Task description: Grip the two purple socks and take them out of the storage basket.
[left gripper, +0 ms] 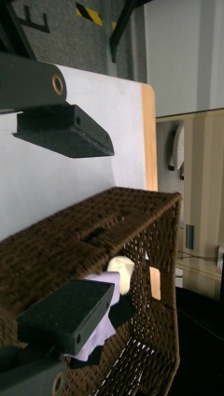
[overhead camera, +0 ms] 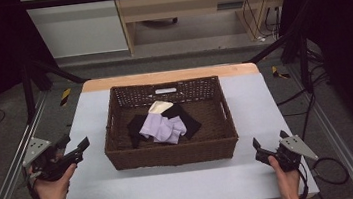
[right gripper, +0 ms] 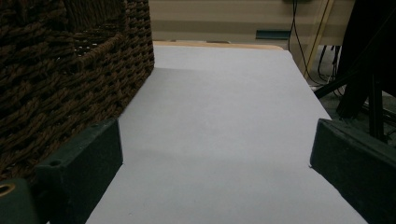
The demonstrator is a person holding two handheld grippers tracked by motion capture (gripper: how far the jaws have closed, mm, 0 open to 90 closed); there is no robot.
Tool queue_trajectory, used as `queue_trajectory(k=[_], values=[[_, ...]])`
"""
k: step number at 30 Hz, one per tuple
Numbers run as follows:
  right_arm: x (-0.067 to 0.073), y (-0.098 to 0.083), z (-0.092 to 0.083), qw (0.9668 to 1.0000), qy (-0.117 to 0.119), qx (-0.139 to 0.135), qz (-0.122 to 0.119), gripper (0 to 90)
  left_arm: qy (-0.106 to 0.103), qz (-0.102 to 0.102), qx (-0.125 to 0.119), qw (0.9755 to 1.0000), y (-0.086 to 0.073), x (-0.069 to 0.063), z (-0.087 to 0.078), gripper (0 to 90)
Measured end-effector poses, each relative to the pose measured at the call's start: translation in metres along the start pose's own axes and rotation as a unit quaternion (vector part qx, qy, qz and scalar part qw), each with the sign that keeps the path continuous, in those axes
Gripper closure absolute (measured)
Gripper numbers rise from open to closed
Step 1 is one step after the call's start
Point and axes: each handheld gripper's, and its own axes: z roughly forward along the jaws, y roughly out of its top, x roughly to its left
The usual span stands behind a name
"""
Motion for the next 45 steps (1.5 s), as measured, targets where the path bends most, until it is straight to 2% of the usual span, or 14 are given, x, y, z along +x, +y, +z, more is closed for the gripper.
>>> queue_trajectory(k=[8,13,14,16,18,21,24,29,33,40,42,43,44,45], values=[[0.0,0.0,0.001,1.0,-0.001,0.004,0.001,2.8,-0.022,0.034,0.002,0.9992,0.027,-0.029,0.017,31.9],[0.001,0.0,0.001,1.0,-0.001,0.006,0.0,2.8,-0.034,0.05,0.004,0.9982,0.043,-0.049,0.031,33.4],[0.001,0.0,0.001,1.0,-0.001,0.005,-0.001,2.8,-0.034,0.05,0.004,0.9982,0.043,-0.049,0.031,33.5],[0.001,0.0,0.001,1.0,-0.001,0.006,0.0,2.8,-0.038,0.062,0.006,0.9974,0.05,-0.06,0.041,33.5],[0.001,0.0,0.001,1.0,0.0,0.007,0.002,2.8,-0.038,0.065,0.008,0.9972,0.053,-0.063,0.045,33.7],[0.001,0.001,0.001,1.0,0.001,0.008,0.003,2.8,-0.044,0.071,0.012,0.9965,0.061,-0.076,0.061,34.2],[0.0,0.0,0.001,1.0,-0.001,0.005,0.002,2.8,-0.045,0.09,0.017,0.9948,0.067,-0.087,0.072,34.2],[0.0,0.0,0.001,1.0,0.0,0.006,0.001,2.8,-0.046,0.097,0.021,0.994,0.074,-0.098,0.09,34.1],[0.0,0.0,0.001,1.0,-0.001,0.006,0.002,2.8,-0.051,0.102,0.02,0.9933,0.076,-0.106,0.107,34.9],[0.0,0.0,0.001,1.0,-0.001,0.005,0.002,2.8,-0.059,0.113,0.04,0.991,0.07,-0.114,0.141,36.9],[0.0,0.0,0.001,1.0,-0.001,0.006,0.001,2.8,-0.057,0.115,0.044,0.9908,0.069,-0.115,0.145,37.0],[0.0,0.0,0.001,1.0,-0.001,0.005,0.001,2.8,-0.055,0.115,0.058,0.9901,0.065,-0.114,0.155,37.3],[0.0,0.0,0.001,1.0,-0.001,0.005,0.001,2.8,-0.055,0.115,0.058,0.9901,0.065,-0.114,0.155,37.3],[0.0,0.0,0.001,1.0,-0.001,0.005,0.001,2.8,-0.053,0.113,0.07,0.9898,0.061,-0.114,0.162,37.5]])
